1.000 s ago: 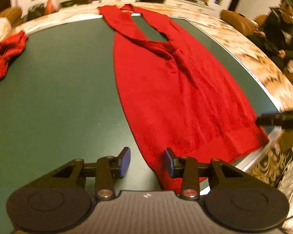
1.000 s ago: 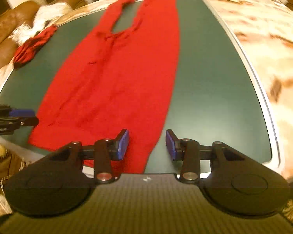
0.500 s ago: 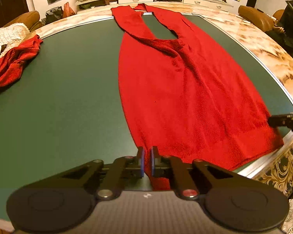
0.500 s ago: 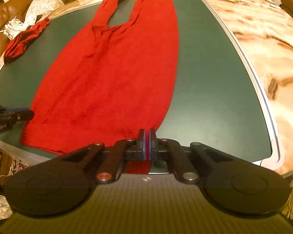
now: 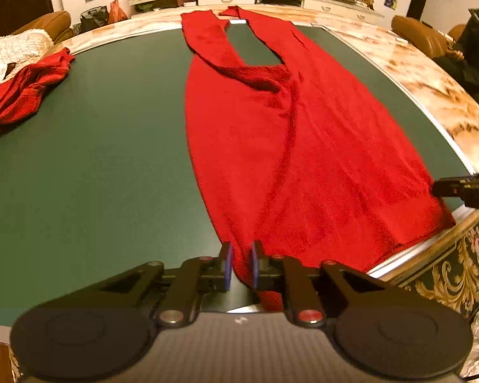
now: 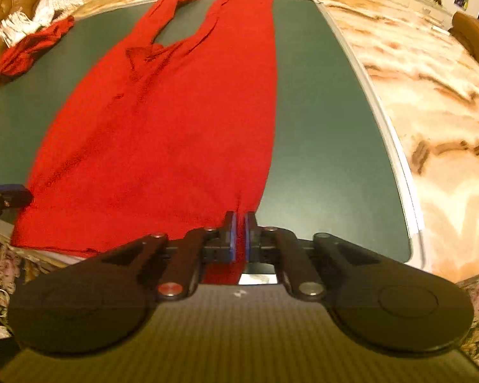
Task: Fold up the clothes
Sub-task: 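Grasp the garment hem with both grippers and pull it straight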
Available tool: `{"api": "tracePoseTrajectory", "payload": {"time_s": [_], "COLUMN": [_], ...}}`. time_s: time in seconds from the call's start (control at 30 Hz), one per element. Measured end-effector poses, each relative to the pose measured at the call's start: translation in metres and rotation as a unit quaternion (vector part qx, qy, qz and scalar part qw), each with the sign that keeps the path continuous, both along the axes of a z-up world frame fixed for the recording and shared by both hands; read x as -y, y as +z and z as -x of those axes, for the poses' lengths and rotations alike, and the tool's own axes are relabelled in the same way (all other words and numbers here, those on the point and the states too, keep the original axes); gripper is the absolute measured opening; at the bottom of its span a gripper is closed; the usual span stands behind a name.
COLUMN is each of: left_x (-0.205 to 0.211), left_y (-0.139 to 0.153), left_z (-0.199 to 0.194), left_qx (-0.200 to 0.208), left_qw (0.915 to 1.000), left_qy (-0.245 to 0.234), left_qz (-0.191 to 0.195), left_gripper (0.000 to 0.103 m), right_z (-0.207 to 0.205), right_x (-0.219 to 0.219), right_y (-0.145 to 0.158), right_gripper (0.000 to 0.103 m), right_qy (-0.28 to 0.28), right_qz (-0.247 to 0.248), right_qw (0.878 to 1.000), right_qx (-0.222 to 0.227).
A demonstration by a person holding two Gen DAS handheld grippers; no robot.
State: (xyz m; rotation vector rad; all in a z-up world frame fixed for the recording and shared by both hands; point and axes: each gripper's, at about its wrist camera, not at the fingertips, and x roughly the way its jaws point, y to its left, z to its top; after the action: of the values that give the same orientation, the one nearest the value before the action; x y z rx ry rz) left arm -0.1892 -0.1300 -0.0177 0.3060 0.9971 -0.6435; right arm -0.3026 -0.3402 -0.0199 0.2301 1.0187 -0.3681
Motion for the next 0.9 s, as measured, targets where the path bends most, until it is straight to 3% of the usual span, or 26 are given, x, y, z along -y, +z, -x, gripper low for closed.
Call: {"api": "tracePoseTrajectory", "payload": {"time_s": [0.1,0.3,0.63,0.9], "left_x": [-0.005,0.010,0.019,0.013], "left_y": [0.008,0.012,-0.004,-0.003], "left_z": [-0.003,-0.002,0.012,0.013], "left_qx": [0.005,0.006,0.004,-0.005], "left_qw": [0.9996,0.9973,0.9962,0.9965], "left_qy": [0.005,-0.031,-0.070,-0.057], "left_qz": [0.026,0.066,0.053,0.061], "left_gripper": [0.018,0.018,0.021,0.021], "right_z": [0.004,0.002,-0.006,-0.007], "right_x": [0.003,0.009,-0.003,-0.010], "right_y": [0.007,0.013,-0.003,-0.002], "right_gripper": [0.011,0.011,0.011,0.010], "right_qy": [-0.004,0.017,0.049,0.058], "right_qz": [0.003,-0.047,-0.030,-0.010], "right_qw": [1.000,0.996,0.997,0.998], "right_qx": [0.015,0.067,0.043,0.024]}}
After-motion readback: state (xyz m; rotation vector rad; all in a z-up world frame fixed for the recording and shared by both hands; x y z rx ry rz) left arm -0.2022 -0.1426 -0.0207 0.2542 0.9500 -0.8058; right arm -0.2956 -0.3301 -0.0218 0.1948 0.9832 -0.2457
